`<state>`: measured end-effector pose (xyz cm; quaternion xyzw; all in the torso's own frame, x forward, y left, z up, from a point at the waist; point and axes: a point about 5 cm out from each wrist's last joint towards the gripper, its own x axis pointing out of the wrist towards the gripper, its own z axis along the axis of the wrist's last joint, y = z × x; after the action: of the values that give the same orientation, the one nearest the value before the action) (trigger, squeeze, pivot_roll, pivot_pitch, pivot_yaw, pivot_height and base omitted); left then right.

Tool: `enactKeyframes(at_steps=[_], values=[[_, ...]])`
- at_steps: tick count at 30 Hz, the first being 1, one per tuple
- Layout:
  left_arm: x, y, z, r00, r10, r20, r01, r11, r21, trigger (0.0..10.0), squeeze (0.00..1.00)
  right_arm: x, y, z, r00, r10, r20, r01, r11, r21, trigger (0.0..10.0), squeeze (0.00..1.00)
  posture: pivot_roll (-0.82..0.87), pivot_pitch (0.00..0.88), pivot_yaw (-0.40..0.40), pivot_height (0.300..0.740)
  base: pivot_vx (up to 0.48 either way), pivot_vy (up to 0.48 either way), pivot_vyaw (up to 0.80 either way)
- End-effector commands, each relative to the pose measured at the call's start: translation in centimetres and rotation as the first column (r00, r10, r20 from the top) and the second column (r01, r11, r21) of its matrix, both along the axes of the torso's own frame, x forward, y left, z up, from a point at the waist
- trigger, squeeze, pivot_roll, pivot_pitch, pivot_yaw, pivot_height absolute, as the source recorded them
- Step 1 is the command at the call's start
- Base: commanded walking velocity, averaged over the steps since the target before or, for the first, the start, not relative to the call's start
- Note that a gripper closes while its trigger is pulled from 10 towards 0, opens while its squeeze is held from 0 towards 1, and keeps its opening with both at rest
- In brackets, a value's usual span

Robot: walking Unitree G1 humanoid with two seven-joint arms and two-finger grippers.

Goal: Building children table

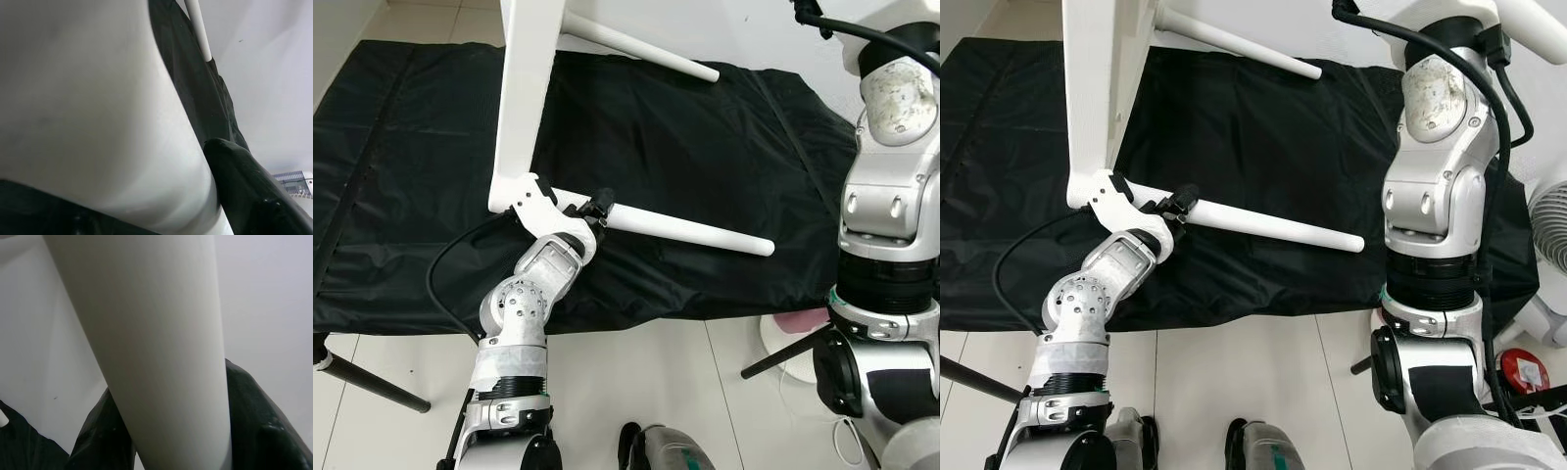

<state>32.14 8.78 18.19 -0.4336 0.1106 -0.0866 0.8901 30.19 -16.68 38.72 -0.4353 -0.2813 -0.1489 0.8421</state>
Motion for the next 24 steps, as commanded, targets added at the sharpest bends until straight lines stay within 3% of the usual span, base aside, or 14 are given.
enactKeyframes(at_steps=[1, 4, 9, 12, 16, 17, 18, 20, 22, 24], values=[[-0.1, -1.6, 6.8, 0.970, 0.077, 0.229, -0.039, 0.985, -0.169, 0.0, 0.00, -0.5, -2.4, 1.2, 0.998, 0.025, 0.062, -0.038, 0.974, 0.225, 0.0, 0.00, -0.02, 0.098, -0.062, 0.740, 0.000, 0.000, 0.00], [-1.1, 0.1, 8.1, 0.930, 0.119, 0.348, -0.081, 0.989, -0.122, 0.0, 0.00, -0.3, -1.8, 2.0, 0.992, 0.084, 0.089, -0.101, 0.973, 0.207, 0.0, 0.00, -0.01, 0.099, -0.076, 0.740, 0.000, 0.000, 0.00], [-1.9, 1.3, 8.8, 0.895, 0.141, 0.423, -0.104, 0.988, -0.110, 0.0, 0.00, -0.3, -1.6, 2.7, 0.987, 0.111, 0.116, -0.131, 0.974, 0.185, 0.0, 0.00, 0.00, 0.104, -0.083, 0.740, 0.000, 0.000, 0.00], [-2.5, 2.6, 9.7, 0.847, 0.173, 0.502, -0.146, 0.985, -0.093, 0.0, 0.00, -0.4, -1.2, 3.0, 0.982, 0.125, 0.139, -0.147, 0.975, 0.164, 0.0, 0.00, 0.01, 0.108, -0.094, 0.740, 0.000, 0.000, 0.00], [-2.6, 3.0, 9.9, 0.831, 0.184, 0.525, -0.160, 0.983, -0.092, 0.0, 0.00, -0.4, -1.1, 3.1, 0.980, 0.131, 0.152, -0.154, 0.976, 0.153, 0.0, 0.00, 0.01, 0.108, -0.097, 0.740, 0.000, 0.000, 0.00], [-2.7, 3.4, 10.3, 0.804, 0.192, 0.563, -0.180, 0.981, -0.076, 0.0, 0.00, -0.6, -0.9, 3.2, 0.975, 0.145, 0.169, -0.171, 0.974, 0.151, 0.0, 0.00, 0.01, 0.108, -0.101, 0.740, 0.000, 0.000, 0.00], [-2.7, 3.4, 10.3, 0.804, 0.192, 0.563, -0.180, 0.981, -0.076, 0.0, 0.00, -0.6, -0.9, 3.2, 0.975, 0.145, 0.169, -0.171, 0.974, 0.151, 0.0, 0.00, 0.01, 0.108, -0.101, 0.740, 0.000, 0.000, 0.00], [-3.0, 4.1, 11.7, 0.743, 0.194, 0.640, -0.214, 0.976, -0.048, 0.0, 0.00, -1.2, -1.3, 3.1, 0.962, 0.132, 0.240, -0.176, 0.970, 0.168, 0.0, 0.00, 0.01, 0.103, -0.106, 0.740, 0.000, 0.000, 0.00], [-3.0, 4.1, 11.7, 0.743, 0.194, 0.640, -0.214, 0.976, -0.048, 0.0, 0.00, -1.2, -1.3, 3.1, 0.962, 0.132, 0.240, -0.176, 0.970, 0.168, 0.0, 0.00, 0.01, 0.103, -0.106, 0.740, 0.000, 0.000, 0.00], [-3.2, 4.8, 13.3, 0.690, 0.190, 0.698, -0.233, 0.972, -0.033, 0.0, 0.00, -1.9, -3.0, 2.3, 0.951, 0.047, 0.306, -0.118, 0.968, 0.221, 0.0, 0.00, 0.02, 0.105, -0.102, 0.740, 0.000, 0.000, 0.00]])
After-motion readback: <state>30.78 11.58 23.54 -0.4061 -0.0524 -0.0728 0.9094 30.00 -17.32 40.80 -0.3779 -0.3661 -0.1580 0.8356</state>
